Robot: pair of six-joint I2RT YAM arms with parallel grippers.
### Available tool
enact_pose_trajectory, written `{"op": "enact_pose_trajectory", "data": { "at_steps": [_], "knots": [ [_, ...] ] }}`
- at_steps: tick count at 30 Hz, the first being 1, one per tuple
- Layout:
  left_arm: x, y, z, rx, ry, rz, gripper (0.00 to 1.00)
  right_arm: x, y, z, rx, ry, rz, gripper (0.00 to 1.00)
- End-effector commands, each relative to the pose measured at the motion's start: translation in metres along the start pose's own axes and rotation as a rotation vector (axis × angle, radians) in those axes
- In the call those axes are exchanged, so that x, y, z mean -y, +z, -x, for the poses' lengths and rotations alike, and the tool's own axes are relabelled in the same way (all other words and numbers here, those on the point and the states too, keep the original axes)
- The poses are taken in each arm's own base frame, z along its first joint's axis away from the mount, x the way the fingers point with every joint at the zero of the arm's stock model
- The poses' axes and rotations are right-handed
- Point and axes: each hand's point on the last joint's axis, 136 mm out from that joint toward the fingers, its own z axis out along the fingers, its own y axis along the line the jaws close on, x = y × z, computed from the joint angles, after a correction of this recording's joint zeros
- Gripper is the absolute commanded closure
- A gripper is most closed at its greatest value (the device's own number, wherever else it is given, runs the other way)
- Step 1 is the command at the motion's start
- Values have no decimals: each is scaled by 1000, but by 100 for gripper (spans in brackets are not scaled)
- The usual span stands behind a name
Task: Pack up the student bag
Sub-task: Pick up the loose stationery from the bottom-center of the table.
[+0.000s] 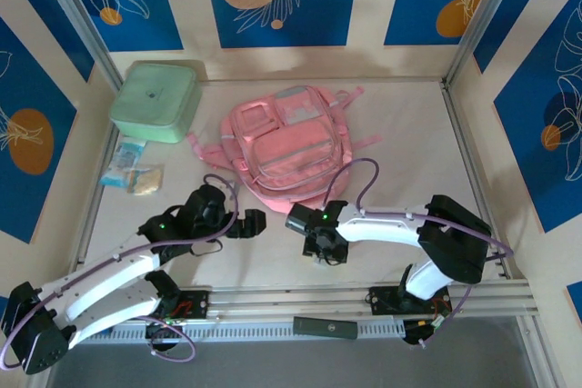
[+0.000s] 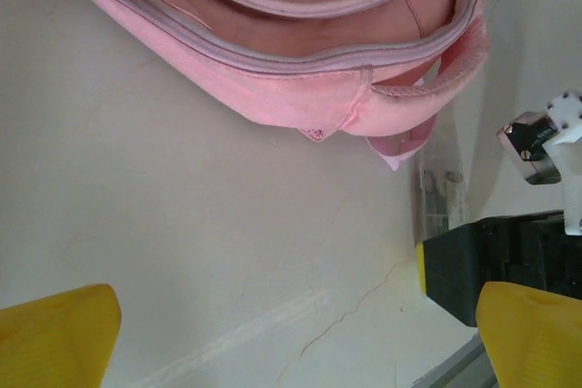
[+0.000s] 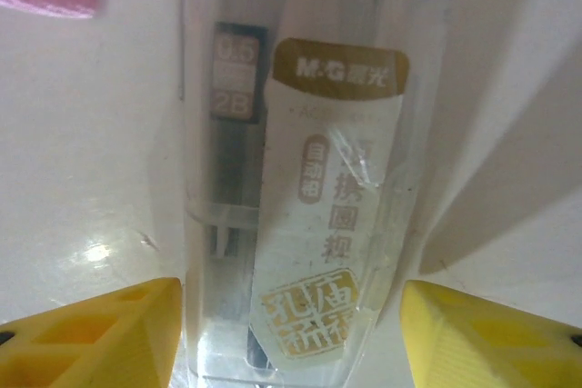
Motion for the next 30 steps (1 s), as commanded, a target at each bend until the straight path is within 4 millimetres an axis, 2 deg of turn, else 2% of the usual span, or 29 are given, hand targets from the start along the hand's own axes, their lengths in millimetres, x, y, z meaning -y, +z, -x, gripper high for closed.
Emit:
{"op": "enact_pose_trajectory", "data": {
  "at_steps": [1,3,8,12,20,30],
  "knots": [
    [15,6,1,-2,1,-49,1,25,-4,3,4,14,-49,37],
    [19,8,1,1,8,-52,1,28,-1,1,-26,18,-17,39],
    [19,14,2,3,9,-40,1,11,2,-2,-73,-17,83,38],
    [18,15,2,3,12,-26,1,4,0,0,-72,-52,76,36],
    [15,15,4,12,10,-16,1,3,5,3,-86,-86,61,49],
    [16,17,2,6,18,-22,1,9,3,7,-73,-78,93,57]
  ]
}}
